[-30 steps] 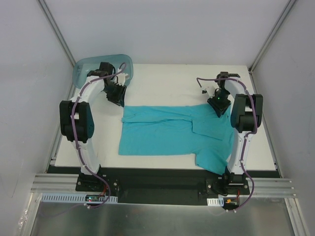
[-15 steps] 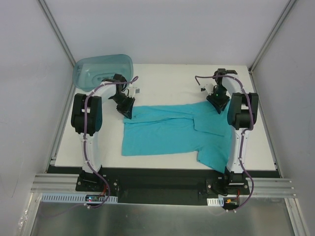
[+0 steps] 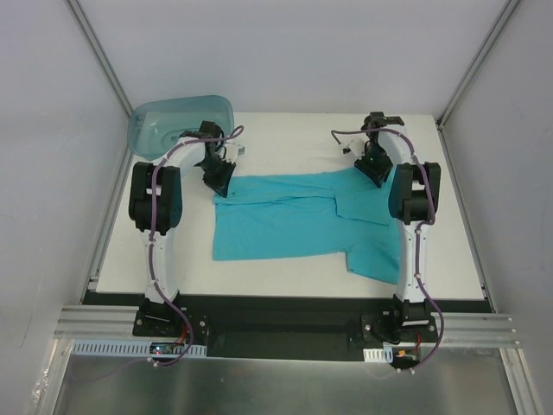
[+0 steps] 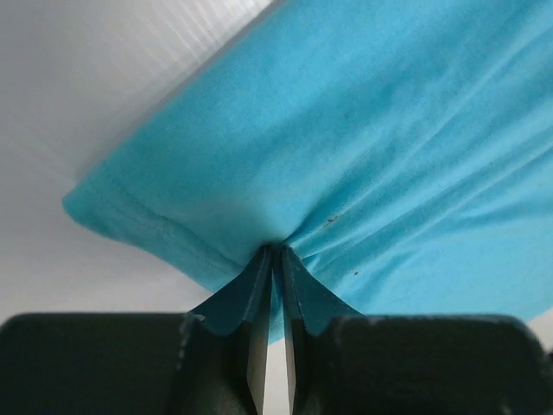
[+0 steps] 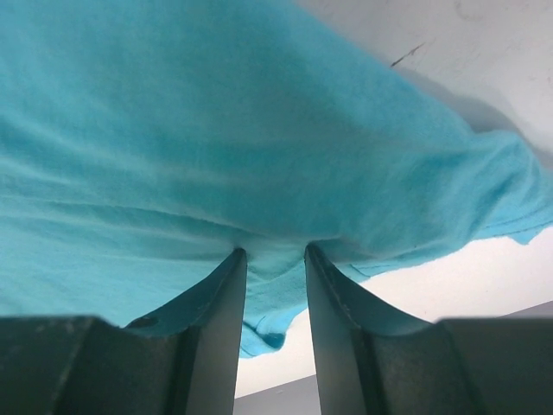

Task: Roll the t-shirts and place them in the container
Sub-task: Fold the T-shirt at the center of the board.

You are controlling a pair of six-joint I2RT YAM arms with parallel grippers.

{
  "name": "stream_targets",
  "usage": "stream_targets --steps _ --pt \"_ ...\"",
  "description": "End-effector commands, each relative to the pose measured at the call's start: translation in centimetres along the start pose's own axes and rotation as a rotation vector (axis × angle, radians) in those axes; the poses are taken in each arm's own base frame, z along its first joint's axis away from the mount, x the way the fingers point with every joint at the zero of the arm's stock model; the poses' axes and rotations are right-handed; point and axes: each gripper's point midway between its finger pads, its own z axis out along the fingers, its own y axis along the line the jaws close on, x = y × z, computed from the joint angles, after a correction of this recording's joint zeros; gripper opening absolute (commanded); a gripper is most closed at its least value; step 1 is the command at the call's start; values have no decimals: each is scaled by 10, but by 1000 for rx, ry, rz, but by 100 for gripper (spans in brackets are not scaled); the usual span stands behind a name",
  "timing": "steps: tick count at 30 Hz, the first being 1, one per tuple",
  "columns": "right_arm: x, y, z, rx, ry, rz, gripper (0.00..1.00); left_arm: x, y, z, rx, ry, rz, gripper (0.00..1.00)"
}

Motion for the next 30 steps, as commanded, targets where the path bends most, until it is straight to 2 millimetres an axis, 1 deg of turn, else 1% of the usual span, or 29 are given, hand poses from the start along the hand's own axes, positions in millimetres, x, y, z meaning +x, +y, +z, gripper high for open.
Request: stream_targets --steps 1,2,4,5,6,7,8,9,10,11,12,13,14,15,16,17,18,19,20,21,22,23,24,25,26,27,28,29,30 --pt "-11 -2 18 -1 -29 -5 37 -41 46 -10 -158 -72 110 9" --pt "-11 -2 15 -1 -37 4 37 -44 46 -11 -156 -81 117 10" --pt "-11 -6 -5 21 -72 29 37 -49 43 -19 -156 -100 133 12" --pt "-9 -7 -15 20 -91 45 38 -54 40 -32 -167 -126 141 14" --pt "-11 -12 -44 55 -147 74 38 -56 37 -41 -170 -144 136 17" --pt "-4 -9 -54 42 -169 92 40 -53 32 -46 -164 -147 132 23" --pt "-10 -1 -66 -3 -249 95 41 -57 22 -65 -155 -192 142 27" --pt "-5 1 -104 29 -334 87 43 -56 14 -72 -136 -210 138 30" --pt "2 5 -113 20 -373 82 44 -49 6 -74 -114 -208 133 34" --pt "10 28 -101 -39 -398 53 45 -50 -10 -90 -70 -251 142 37" --pt "18 36 -105 -39 -427 -15 46 -48 -18 -95 -47 -261 141 38" --pt "26 44 -134 -1 -507 -67 47 -43 -25 -98 -22 -262 135 42" --pt "44 73 -109 -66 -472 -104 47 -42 -34 -108 -4 -279 132 45" --pt "52 85 -107 -74 -474 -152 48 -40 -41 -110 24 -286 116 47" --pt "69 92 -117 -45 -501 -233 48 -39 -45 -114 33 -292 111 51" --pt "86 117 -99 -114 -473 -273 49 -37 -48 -116 43 -291 99 52" --pt "98 132 -94 -135 -469 -336 50 -36 -50 -115 53 -291 99 53" --pt "109 145 -97 -130 -474 -466 50 -32 -50 -113 55 -280 95 54" --pt "117 156 -93 -143 -471 -541 50 -29 -50 -111 55 -272 99 54" --pt "130 177 -80 -198 -457 -595 52 -27 -48 -110 48 -264 100 54" --pt "134 187 -78 -212 -471 -710 53 -22 -47 -106 48 -249 99 54" --pt "138 195 -79 -212 -483 -766 53 -19 -46 -104 44 -241 101 54" --pt "143 206 -73 -243 -486 -821 53 -16 -44 -103 37 -231 102 54" --pt "145 214 -72 -259 -500 -884 53 -12 -44 -100 36 -220 98 54" --pt "145 217 -72 -241 -518 -985 53 -9 -44 -99 34 -215 100 54" --pt "147 222 -70 -247 -525 -1051 53 -6 -44 -98 33 -206 99 54" --pt "154 234 -67 -291 -530 -1103 53 -1 -44 -96 30 -193 97 54" --pt "154 239 -67 -291 -554 -1201 53 2 -43 -96 29 -189 100 54" --pt "156 245 -68 -302 -570 -1243 51 8 -42 -92 32 -172 92 54"
